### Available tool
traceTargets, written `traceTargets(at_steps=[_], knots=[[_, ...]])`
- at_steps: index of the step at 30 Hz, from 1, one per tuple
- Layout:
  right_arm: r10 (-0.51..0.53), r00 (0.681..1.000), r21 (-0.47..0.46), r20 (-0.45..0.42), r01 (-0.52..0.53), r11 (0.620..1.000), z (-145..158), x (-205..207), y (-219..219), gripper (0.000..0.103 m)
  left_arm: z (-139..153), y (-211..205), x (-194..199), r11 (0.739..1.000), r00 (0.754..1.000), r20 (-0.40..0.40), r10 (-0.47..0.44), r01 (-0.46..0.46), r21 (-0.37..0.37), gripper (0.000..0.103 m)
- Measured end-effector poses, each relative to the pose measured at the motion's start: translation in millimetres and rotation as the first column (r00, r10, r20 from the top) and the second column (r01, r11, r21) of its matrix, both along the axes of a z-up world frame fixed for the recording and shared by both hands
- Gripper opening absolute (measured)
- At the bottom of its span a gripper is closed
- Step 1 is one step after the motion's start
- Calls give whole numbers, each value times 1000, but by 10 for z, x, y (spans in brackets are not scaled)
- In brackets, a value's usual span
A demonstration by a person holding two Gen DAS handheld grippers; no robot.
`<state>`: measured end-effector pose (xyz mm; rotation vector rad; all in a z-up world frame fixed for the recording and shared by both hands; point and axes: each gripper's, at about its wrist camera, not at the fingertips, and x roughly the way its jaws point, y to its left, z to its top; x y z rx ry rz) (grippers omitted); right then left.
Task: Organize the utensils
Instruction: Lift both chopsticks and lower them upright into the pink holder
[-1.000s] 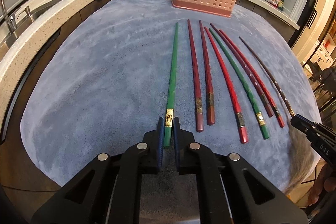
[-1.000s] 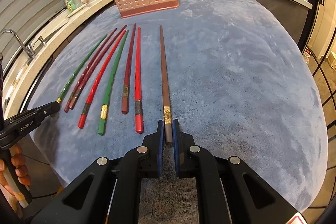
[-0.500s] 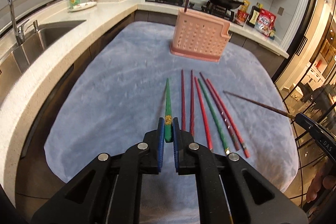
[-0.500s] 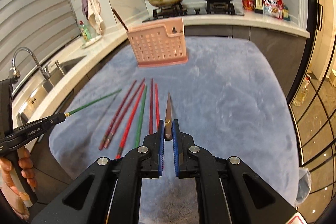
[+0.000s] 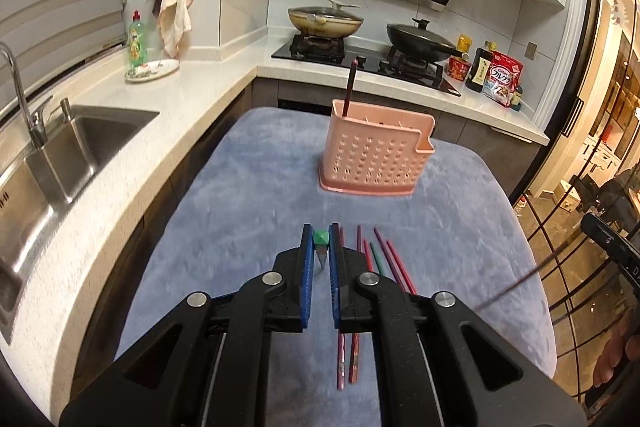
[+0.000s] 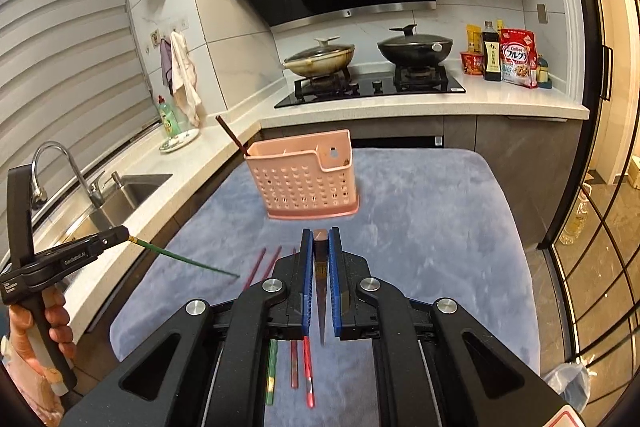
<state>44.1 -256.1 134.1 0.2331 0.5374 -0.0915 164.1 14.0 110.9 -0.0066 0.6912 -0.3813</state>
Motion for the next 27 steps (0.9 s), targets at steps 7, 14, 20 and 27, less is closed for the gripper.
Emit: traceTargets(at_steps=[7,14,20,27], knots=[[-1,998,53,65,-3,999,288,257,-138,7,384,-140,240,1000,998,65,-15,15,-8,7],[-5,989,83,147,-7,997,651,670,-251,7,933,-420,490,998,985,169,-44,50,-34,7],[-8,982,83,189,-8,997,906,1168,-289,7,1383,-682,808,994,964,261,-39,64,-89,7],[-26,966,91,257,3,996,1137,1731,-362,7,1658,-928,1174,992,936,353,-10,54,-114,7]])
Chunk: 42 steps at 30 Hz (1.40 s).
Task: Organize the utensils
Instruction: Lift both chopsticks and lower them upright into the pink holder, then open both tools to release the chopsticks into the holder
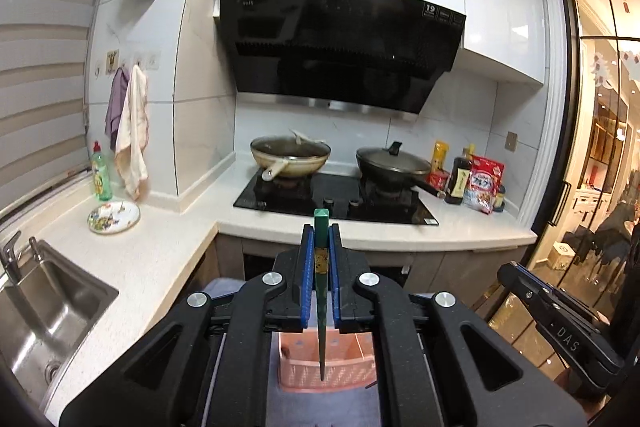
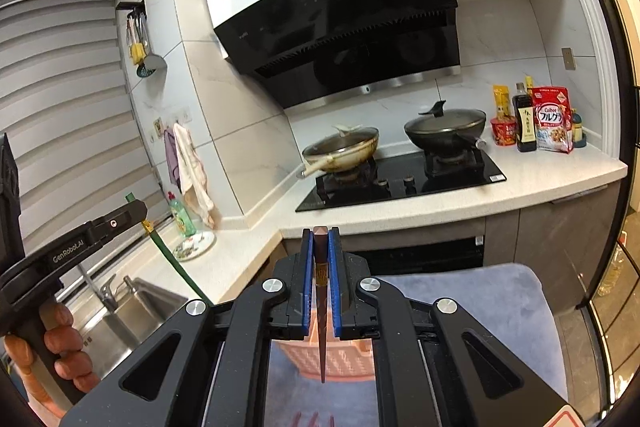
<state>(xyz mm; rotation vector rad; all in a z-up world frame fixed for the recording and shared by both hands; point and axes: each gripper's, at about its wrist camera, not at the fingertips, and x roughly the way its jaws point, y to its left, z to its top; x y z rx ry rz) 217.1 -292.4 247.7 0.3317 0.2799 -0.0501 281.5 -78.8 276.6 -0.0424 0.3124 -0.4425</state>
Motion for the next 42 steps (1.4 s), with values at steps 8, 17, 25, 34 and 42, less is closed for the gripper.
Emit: traceTargets(at_steps=[8,17,25,34,42], knots=[[-30,1000,38,-9,31,999,-166,514,-120,7,-159,-144,442,999,999,25,33,-33,10,7],[-38,996,10,-84,39,999,-589,796,-116,7,-627,-146,748,999,998,-55,39,-39,6,7],[-35,990,13,-134,37,999,-854,827,-116,12,-925,-202,816,999,992,-122,26,-21,39,8],[-32,995,-20,-94,30,999,-640,541,-28,25,-807,-149,562,997,995,-90,50,-44,63,51],[-3,997,-34,-80,0,999,-541,83,81,35,-774,-44,142,989,991,-98,91,-79,123,62]])
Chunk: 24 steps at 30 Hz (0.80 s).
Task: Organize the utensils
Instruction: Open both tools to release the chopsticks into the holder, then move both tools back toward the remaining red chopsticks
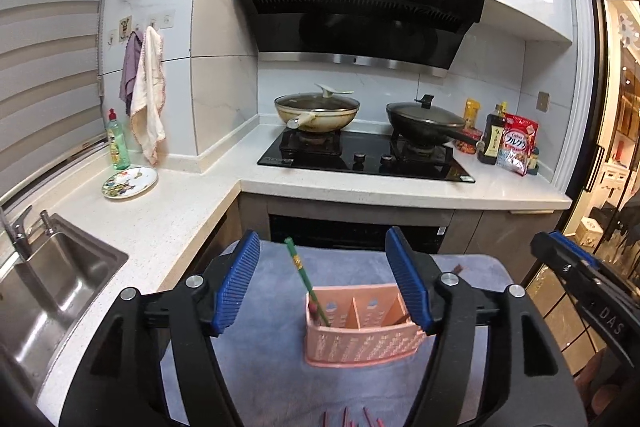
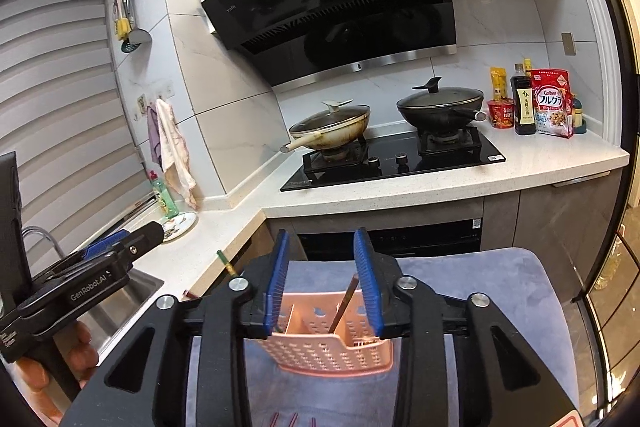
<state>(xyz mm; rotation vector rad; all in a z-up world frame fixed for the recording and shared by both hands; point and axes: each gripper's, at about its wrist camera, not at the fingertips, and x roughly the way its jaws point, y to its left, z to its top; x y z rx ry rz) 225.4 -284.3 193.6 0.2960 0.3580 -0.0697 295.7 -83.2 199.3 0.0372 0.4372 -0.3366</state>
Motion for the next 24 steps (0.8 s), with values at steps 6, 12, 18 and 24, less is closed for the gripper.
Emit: traceTargets(at_steps=[6,12,18,24], knots=[[11,999,-17,-50,-12,1000,-150,-463,110,35,-144,49,-371,995,999,-40,17,-13,97,62],[32,992,-61,-126,-40,997,-397,-895,275,35,-417,155,-699,992,993,-115,22,-7,129,63],[59,970,-62,-234,-76,995,-794,-1290,401,36,-874,388,-1026,987,981,-189,42,-12,158,67],[76,938,-44,-338,-97,994,-1277,-1580,530,35,-1378,612,-1240,983,959,-272,73,-23,182,67]])
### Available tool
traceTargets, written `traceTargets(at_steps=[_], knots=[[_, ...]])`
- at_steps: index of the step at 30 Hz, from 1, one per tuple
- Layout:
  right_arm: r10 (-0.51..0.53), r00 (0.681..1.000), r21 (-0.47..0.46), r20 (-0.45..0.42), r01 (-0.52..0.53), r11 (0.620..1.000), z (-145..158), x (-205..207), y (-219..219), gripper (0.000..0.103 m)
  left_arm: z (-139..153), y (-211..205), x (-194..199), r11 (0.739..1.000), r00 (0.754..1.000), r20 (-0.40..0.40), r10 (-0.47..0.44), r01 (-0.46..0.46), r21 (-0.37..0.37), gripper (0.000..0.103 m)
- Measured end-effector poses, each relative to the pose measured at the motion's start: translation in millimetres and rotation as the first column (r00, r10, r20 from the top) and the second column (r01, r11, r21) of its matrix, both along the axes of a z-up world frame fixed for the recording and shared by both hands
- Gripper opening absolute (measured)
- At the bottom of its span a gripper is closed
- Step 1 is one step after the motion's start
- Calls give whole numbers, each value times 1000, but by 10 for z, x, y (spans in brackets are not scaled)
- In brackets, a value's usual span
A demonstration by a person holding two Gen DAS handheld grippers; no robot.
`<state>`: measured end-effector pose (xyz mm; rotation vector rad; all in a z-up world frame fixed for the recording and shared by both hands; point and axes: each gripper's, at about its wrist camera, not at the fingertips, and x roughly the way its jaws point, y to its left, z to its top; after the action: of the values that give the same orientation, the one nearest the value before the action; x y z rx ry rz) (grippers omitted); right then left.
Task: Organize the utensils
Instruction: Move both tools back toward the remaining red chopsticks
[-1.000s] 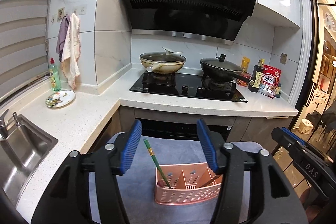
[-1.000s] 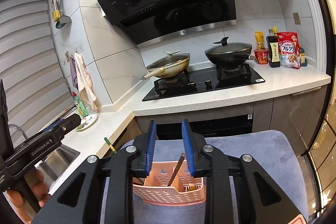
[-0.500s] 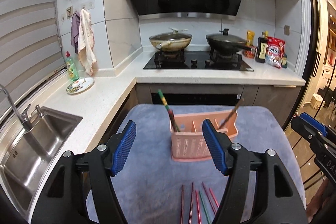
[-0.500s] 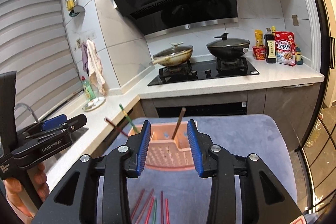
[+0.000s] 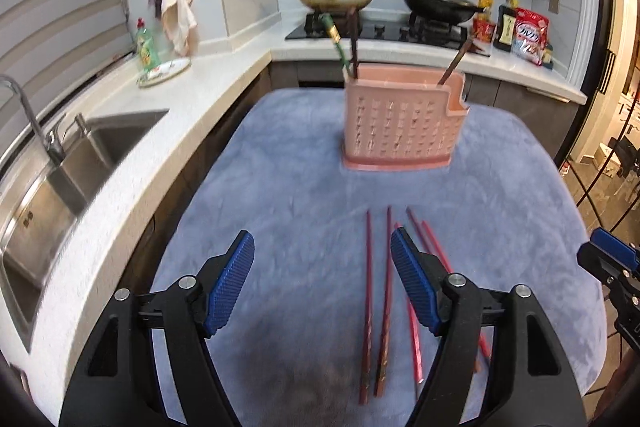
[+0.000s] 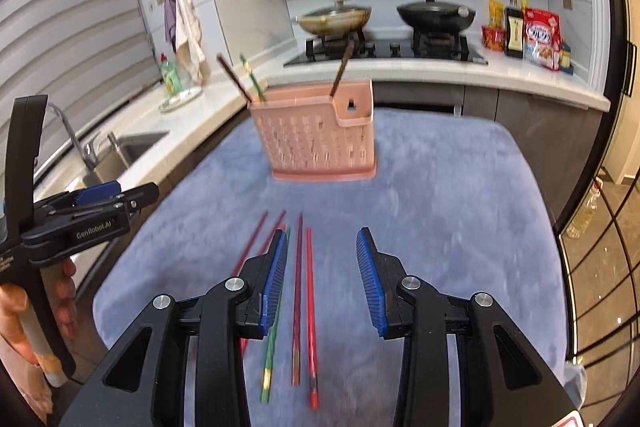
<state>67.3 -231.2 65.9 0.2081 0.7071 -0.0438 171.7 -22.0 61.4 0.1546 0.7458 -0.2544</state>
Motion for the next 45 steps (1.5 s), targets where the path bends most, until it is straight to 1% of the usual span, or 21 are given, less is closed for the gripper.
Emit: traceTargets(at_steps=[2,4,9,12,16,23,28,30,39,45], knots=[[-1,999,12,-42,2,1000,-209,-96,32,35,-157,68,-49,1000,1000,-28,9,-9,0,67],[-8,997,-2,-74,7,1000,-362,-163,69,35,-320,142,-98,1000,998,-64,20,-20,-7,67],[3,988,-27,-152,-7,1000,-737,-337,202,35,-598,248,-262,999,994,-103,32,-33,-7,67],[16,984,-35,-175,-23,999,-872,-398,274,35,-736,290,-356,999,993,-113,38,-37,10,67],[28,979,-45,-203,-38,998,-1046,-455,363,35,-850,340,-442,999,990,-134,37,-37,2,67],[37,976,-40,-216,-46,998,-1197,-432,407,33,-1004,374,-567,1000,989,-148,28,-27,6,68],[28,972,-47,-232,-40,998,-1283,-375,391,21,-1121,368,-633,1000,985,-173,15,-14,7,68],[25,972,-47,-236,-37,998,-1309,-366,368,18,-1136,364,-642,1000,984,-177,10,-9,3,68],[24,973,-33,-229,-33,999,-1331,-339,337,14,-1188,235,-617,1000,982,-191,-18,17,-5,68],[26,973,-20,-229,-32,999,-1335,-327,316,13,-1257,189,-539,1000,977,-211,-10,8,-9,68]])
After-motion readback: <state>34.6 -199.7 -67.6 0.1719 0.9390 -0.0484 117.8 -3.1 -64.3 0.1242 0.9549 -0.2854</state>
